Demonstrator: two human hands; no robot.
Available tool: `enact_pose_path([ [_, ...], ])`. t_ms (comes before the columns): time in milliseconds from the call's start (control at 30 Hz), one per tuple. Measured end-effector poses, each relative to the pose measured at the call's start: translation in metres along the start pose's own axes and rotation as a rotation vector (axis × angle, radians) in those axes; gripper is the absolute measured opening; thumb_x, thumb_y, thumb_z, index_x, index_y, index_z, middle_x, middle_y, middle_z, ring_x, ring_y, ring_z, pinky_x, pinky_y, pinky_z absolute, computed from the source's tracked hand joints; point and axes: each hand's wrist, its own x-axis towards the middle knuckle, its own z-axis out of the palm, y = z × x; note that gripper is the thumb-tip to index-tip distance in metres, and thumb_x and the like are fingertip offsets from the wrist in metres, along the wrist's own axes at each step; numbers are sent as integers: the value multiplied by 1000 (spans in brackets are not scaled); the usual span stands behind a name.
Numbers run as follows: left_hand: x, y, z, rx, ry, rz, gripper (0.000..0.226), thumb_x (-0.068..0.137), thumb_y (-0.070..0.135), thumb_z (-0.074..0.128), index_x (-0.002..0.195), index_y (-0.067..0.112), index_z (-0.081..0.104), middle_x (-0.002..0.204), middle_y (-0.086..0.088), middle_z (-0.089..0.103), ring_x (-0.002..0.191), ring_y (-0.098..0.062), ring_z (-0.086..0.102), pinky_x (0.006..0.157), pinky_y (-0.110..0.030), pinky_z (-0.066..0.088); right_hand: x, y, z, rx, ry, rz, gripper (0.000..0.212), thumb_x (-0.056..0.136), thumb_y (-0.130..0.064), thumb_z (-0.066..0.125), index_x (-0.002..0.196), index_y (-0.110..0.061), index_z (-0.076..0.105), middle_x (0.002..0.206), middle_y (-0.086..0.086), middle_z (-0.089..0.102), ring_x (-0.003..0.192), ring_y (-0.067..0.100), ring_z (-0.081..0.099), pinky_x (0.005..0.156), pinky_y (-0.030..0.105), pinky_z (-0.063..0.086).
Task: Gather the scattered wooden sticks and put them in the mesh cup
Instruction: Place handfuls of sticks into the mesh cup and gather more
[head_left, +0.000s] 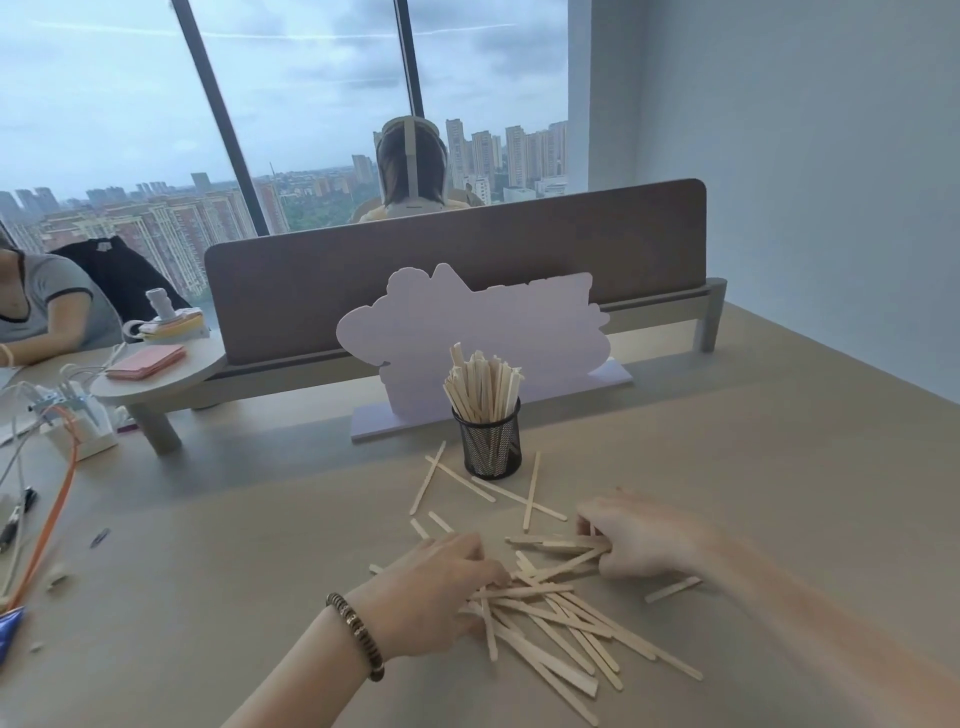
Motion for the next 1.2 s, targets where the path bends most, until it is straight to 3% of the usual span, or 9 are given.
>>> enact_pose_path([
  [167, 1, -1, 4, 102, 88, 118, 31, 89, 29, 60, 119, 26, 56, 136, 4, 51, 131, -17, 40, 110, -35, 34, 1, -8, 13, -92, -13, -42, 28, 90, -15, 51, 117, -17, 45, 116, 9, 57, 107, 28, 55, 85, 35, 42],
  [300, 0, 2, 3, 126, 114, 145, 19, 83, 24, 65, 102, 22, 61, 94, 2, 68, 91, -24, 64, 82, -28, 45, 0, -9, 20, -162, 49, -60, 23, 93, -4, 42, 115, -12, 42, 115, 17, 58, 104, 35, 57, 84, 40, 44],
  [367, 0, 2, 4, 165, 139, 193, 26, 69, 28, 77, 91, 28, 63, 74, 10, 66, 71, -13, 65, 71, -17, 38, -1, -9, 21, -163, 72, -67, 22, 94, -4, 40, 114, -12, 42, 115, 17, 59, 105, 35, 57, 85, 41, 44],
  [433, 2, 3, 5, 235, 155, 216, 36, 55, 32, 85, 83, 31, 64, 63, 15, 62, 60, -4, 62, 73, -18, 34, -1, -9, 23, -159, 110, -68, 21, 96, -6, 37, 115, -13, 43, 115, 16, 59, 105, 34, 58, 84, 39, 44],
  [600, 3, 1, 7, 228, 126, 202, 30, 59, 25, 78, 85, 29, 65, 73, 13, 63, 69, -8, 63, 72, -16, 39, -1, -12, 18, -3, 156, 28, 13, 96, -13, 35, 102, -19, 46, 113, 10, 60, 105, 32, 58, 80, 38, 41],
  [700, 1, 2, 8, 232, 97, 157, 23, 67, 13, 71, 87, 21, 64, 82, 1, 62, 73, -21, 62, 66, -26, 49, -2, -15, 6, 129, 201, 65, 14, 92, -11, 37, 87, -19, 47, 100, 9, 60, 96, 31, 56, 71, 35, 34],
  [833, 0, 8, 6, 184, 69, 83, 25, 81, 9, 52, 106, 9, 58, 110, -11, 55, 96, -32, 55, 80, -44, 48, -2, -16, 0, 248, 309, 96, 18, 92, -13, 39, 77, -20, 44, 90, 9, 59, 87, 31, 54, 67, 36, 32],
  [1000, 1, 2, 10, 213, 107, 179, 34, 69, 10, 60, 100, 21, 52, 87, 1, 62, 78, -23, 61, 66, -32, 52, 0, -12, -2, 430, 447, 86, 13, 99, -22, 39, 88, -19, 46, 87, 3, 57, 80, 27, 54, 73, 43, 47],
  [1200, 0, 8, 18, 288, 155, 196, 23, 72, 15, 44, 90, 22, 56, 80, 6, 58, 67, -15, 59, 57, -25, 52, -1, -16, -6, 756, 575, 112, 16, 99, -41, 51, 91, -26, 51, 60, 1, 54, 41, 9, 45, 37, 25, 41],
])
